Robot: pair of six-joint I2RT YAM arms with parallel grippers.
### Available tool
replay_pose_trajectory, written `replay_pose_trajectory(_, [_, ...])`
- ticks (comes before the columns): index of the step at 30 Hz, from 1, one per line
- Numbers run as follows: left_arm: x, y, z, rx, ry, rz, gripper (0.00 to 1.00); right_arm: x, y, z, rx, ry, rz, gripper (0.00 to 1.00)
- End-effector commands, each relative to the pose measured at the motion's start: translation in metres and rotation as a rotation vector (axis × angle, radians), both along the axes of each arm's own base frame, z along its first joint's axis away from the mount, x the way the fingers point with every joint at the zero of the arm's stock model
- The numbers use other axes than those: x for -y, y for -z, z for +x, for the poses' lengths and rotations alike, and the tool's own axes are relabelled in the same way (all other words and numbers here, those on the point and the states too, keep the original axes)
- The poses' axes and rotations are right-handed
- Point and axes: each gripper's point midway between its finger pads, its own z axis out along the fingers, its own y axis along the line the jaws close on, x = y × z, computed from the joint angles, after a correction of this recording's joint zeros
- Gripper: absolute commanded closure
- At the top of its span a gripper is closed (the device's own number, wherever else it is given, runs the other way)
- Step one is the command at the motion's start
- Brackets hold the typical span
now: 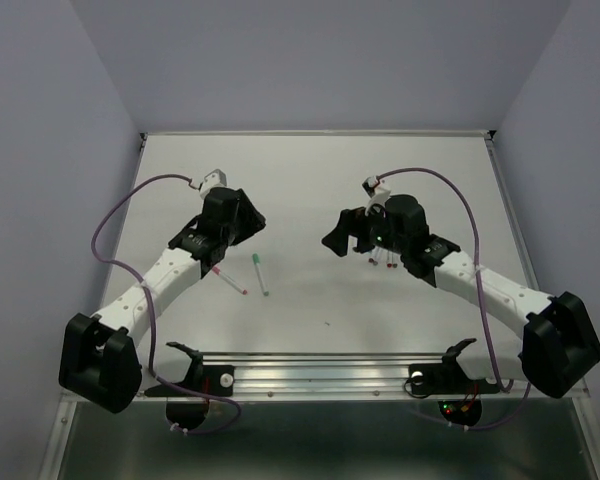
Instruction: Open the pen caps
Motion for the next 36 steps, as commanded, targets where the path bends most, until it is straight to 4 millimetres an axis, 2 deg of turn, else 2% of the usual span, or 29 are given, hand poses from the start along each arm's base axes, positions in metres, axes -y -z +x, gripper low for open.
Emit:
replay_pose_trajectory(1, [-0.014, 0.025, -0.012, -0.116, -0.021, 0.101, 0.25, 0.002, -0.009, 0.015, 0.011, 0.062, -0.011, 0.0])
replay_pose_trajectory(3, [-0.011, 0.04, -0.018, -0.159, 0.003, 0.106, 0.06, 0.005, 0.0, 0.02, -0.01, 0.094, -0.033, 0.0])
replay_pose_trajectory(4, [-0.011, 0.044, -0.02, -0.173, 0.007, 0.109, 0.03, 0.008, 0.003, 0.022, -0.018, 0.116, -0.046, 0.0])
replay_pose_trajectory(8, [-0.009, 0.065, -0.026, -0.234, 0.021, 0.138, 0.01, 0.014, 0.014, 0.029, -0.035, 0.166, -0.084, 0.0])
replay_pose_trajectory(9, [-0.008, 0.075, -0.03, -0.269, 0.026, 0.155, 0.01, 0.018, 0.022, 0.027, -0.062, 0.173, -0.11, 0.0])
replay_pose_trajectory(11, [-0.009, 0.091, -0.035, -0.326, 0.025, 0.192, 0.01, 0.022, 0.026, 0.029, -0.066, 0.2, -0.128, 0.0])
replay_pose_trajectory(14, [-0.01, 0.109, -0.041, -0.396, 0.013, 0.244, 0.07, 0.031, 0.032, 0.032, -0.071, 0.242, -0.158, 0.0])
replay_pose_trajectory(15, [-0.01, 0.113, -0.043, -0.411, 0.01, 0.253, 0.13, 0.032, 0.034, 0.031, -0.076, 0.245, -0.167, 0.0])
replay_pose_trajectory(21, [-0.011, 0.133, -0.046, -0.505, -0.006, 0.35, 0.14, 0.052, 0.042, 0.036, -0.062, 0.333, -0.239, 0.0])
replay_pose_trajectory(30, [-0.01, 0.142, -0.04, -0.547, -0.03, 0.399, 0.16, 0.063, 0.052, 0.036, -0.06, 0.364, -0.286, 0.0])
replay_pose_trajectory(33, [-0.016, 0.145, -0.039, -0.565, -0.052, 0.441, 0.23, 0.068, 0.054, 0.036, -0.057, 0.384, -0.301, 0.0])
replay_pose_trajectory(34, [-0.016, 0.146, -0.038, -0.568, -0.053, 0.446, 0.3, 0.069, 0.055, 0.036, -0.057, 0.39, -0.306, 0.0])
replay_pose_trajectory(36, [-0.014, 0.149, -0.037, -0.576, -0.046, 0.445, 0.37, 0.072, 0.056, 0.036, -0.055, 0.4, -0.312, 0.0])
